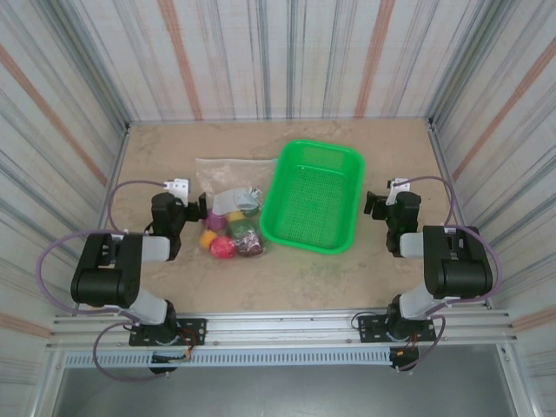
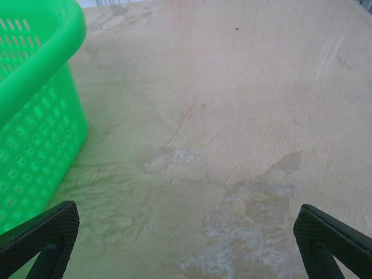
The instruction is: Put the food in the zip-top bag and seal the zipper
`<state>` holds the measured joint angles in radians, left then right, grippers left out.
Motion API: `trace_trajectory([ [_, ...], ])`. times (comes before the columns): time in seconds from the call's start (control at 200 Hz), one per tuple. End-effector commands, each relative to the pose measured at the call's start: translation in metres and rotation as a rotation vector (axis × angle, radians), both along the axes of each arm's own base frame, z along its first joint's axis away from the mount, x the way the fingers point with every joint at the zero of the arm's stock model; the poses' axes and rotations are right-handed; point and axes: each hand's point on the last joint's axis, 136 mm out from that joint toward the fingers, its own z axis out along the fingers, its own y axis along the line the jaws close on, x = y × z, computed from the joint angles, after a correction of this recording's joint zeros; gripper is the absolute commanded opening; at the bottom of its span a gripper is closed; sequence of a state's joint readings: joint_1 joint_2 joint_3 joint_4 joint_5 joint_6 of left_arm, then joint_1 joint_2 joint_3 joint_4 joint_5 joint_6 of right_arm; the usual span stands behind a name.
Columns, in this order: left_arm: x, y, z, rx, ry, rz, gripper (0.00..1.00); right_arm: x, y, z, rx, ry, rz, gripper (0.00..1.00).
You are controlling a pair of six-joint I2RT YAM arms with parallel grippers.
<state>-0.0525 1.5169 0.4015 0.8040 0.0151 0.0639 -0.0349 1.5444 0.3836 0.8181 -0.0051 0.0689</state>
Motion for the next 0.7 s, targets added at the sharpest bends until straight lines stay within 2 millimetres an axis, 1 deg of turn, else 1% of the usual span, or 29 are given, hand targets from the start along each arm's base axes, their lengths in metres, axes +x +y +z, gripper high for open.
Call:
trace_trajectory([
  [0.0,0.0040,0.0125,0.0009,-0.007,0.015,0.021,0.99,0.0066,-0.0077,0.0060,0.010,-0.015,-0.030,0.99],
  [0.14,0.0048,0.0131,0.0007,-0.011,0.015,0.020,0.99,0.0071,-0.0090,0.0039,0.019,-0.006,-0.031,0.99],
  [0.311,0.0029,0.0128,0.0018,-0.012,0.007,0.017,0.99,0.0047,-0.0070,0.0077,-0.008,-0.025,-0.041,0.99],
  [0.696,0.0019,0.0110,0.0029,0.008,-0.001,0.022,0.99,0.0046,-0.0072,0.0072,0.004,-0.022,-0.034,0.99],
])
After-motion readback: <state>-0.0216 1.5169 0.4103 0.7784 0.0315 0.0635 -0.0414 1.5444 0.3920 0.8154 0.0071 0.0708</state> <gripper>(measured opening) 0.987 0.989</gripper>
